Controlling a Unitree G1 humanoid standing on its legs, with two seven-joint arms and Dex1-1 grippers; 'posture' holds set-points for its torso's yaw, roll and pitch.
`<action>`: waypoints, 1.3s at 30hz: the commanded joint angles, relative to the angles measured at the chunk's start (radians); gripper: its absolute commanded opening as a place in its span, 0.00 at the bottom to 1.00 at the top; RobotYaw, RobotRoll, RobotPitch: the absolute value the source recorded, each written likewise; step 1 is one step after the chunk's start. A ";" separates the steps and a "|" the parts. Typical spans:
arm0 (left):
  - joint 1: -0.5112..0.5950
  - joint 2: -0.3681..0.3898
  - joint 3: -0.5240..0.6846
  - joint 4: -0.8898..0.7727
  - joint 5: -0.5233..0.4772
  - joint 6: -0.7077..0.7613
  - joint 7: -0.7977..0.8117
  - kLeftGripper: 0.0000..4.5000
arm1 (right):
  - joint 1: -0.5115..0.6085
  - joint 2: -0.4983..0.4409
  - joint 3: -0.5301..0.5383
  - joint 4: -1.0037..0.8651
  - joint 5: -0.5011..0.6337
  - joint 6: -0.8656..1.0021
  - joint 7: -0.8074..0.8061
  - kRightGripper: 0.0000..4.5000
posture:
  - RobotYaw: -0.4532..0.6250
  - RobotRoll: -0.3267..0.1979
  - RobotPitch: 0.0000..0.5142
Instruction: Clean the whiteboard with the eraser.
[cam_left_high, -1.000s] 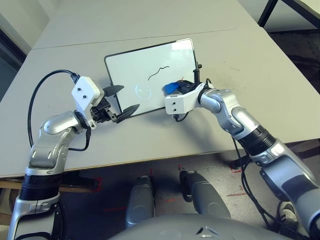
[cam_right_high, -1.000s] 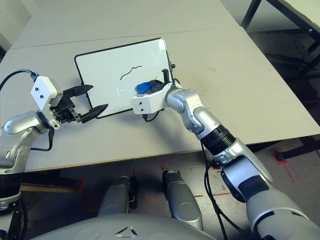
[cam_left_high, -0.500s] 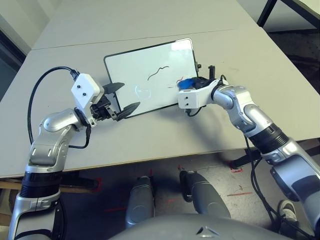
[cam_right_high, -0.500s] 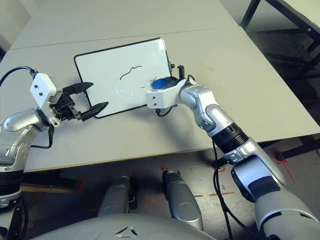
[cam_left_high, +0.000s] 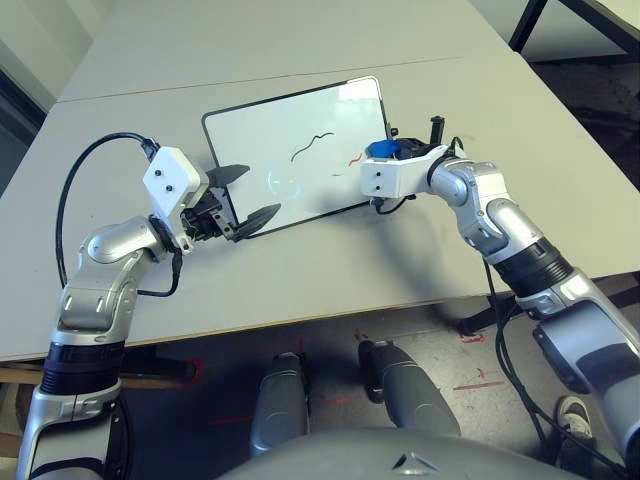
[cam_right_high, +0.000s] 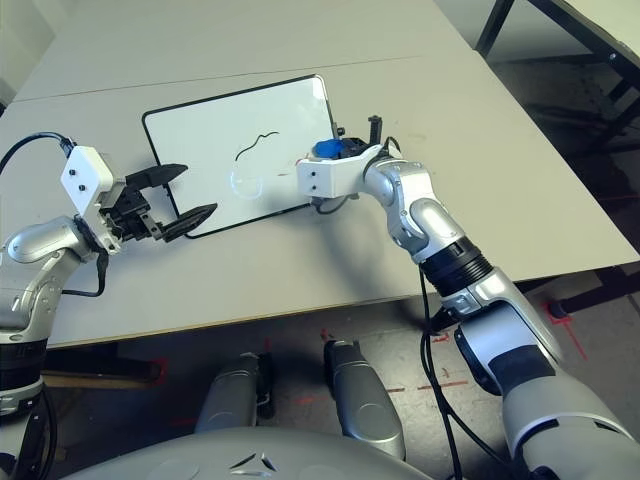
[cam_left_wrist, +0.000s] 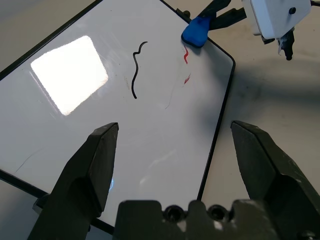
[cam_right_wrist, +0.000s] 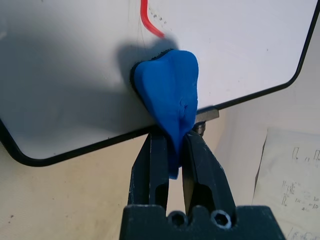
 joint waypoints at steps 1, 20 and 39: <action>0.015 0.008 0.002 -0.011 0.002 0.010 0.004 1.00 | 0.007 0.026 0.042 -0.001 -0.006 -0.016 0.023 0.04 | 0.35 0.62 0.32; 0.010 0.011 0.005 -0.005 0.003 0.010 0.013 1.00 | 0.032 0.094 0.106 -0.085 -0.014 -0.029 0.095 0.04 | 0.35 0.62 0.31; 0.002 0.003 0.002 0.028 0.010 -0.017 0.008 1.00 | -0.035 0.008 -0.006 -0.004 0.016 0.011 0.064 0.04 | 0.34 0.62 0.29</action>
